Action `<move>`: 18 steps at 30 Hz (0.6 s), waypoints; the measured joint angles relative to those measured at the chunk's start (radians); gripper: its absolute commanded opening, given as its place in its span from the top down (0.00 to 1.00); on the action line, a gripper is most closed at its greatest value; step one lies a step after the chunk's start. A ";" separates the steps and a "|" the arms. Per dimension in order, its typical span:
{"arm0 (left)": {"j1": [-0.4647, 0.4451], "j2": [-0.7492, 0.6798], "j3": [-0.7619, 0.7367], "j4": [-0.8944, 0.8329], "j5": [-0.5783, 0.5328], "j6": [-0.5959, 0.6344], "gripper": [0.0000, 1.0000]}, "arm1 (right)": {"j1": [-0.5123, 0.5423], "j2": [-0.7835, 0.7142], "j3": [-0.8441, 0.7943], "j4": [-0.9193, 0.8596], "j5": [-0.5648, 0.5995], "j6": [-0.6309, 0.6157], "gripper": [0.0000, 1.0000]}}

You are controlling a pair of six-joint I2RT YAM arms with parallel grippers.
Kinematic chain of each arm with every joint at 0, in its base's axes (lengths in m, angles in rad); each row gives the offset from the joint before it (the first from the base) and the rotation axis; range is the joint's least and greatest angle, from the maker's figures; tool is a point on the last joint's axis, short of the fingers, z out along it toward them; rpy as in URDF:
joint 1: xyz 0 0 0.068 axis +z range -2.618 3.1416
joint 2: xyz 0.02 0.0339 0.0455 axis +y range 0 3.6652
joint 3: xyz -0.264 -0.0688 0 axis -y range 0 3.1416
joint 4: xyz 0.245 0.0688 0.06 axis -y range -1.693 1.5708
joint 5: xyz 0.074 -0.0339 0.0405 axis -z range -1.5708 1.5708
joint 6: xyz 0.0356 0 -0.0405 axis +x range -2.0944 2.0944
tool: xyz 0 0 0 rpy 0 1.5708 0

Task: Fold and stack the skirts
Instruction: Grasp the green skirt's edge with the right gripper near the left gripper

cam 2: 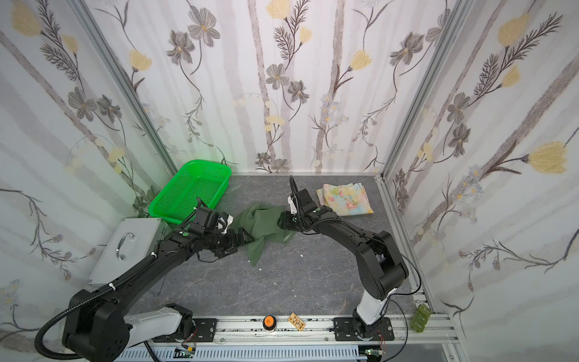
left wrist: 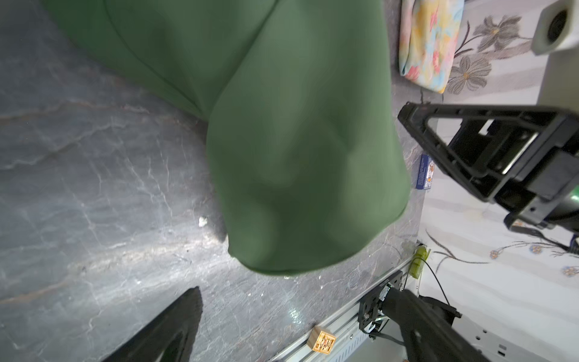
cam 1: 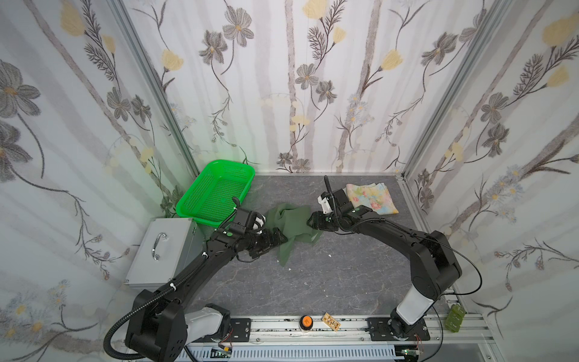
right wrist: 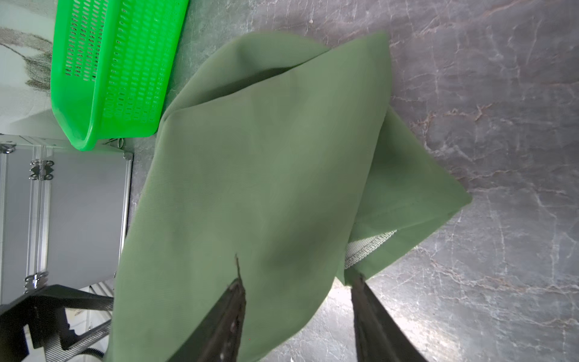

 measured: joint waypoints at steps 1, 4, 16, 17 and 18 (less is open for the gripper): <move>-0.015 -0.016 -0.019 -0.001 -0.008 -0.011 0.01 | 0.000 -0.004 -0.008 0.002 -0.010 0.001 0.45; -0.058 -0.050 -0.064 -0.011 -0.055 -0.046 0.04 | 0.000 -0.012 -0.029 0.014 -0.026 0.009 0.45; -0.254 0.161 -0.011 -0.009 -0.295 -0.068 0.16 | -0.001 -0.057 -0.072 0.046 -0.062 0.034 0.46; -0.262 0.182 -0.001 -0.010 -0.316 -0.068 0.17 | -0.002 -0.065 -0.077 0.046 -0.062 0.037 0.46; -0.268 0.202 0.010 -0.009 -0.333 -0.063 0.18 | -0.003 -0.072 -0.080 0.047 -0.062 0.041 0.46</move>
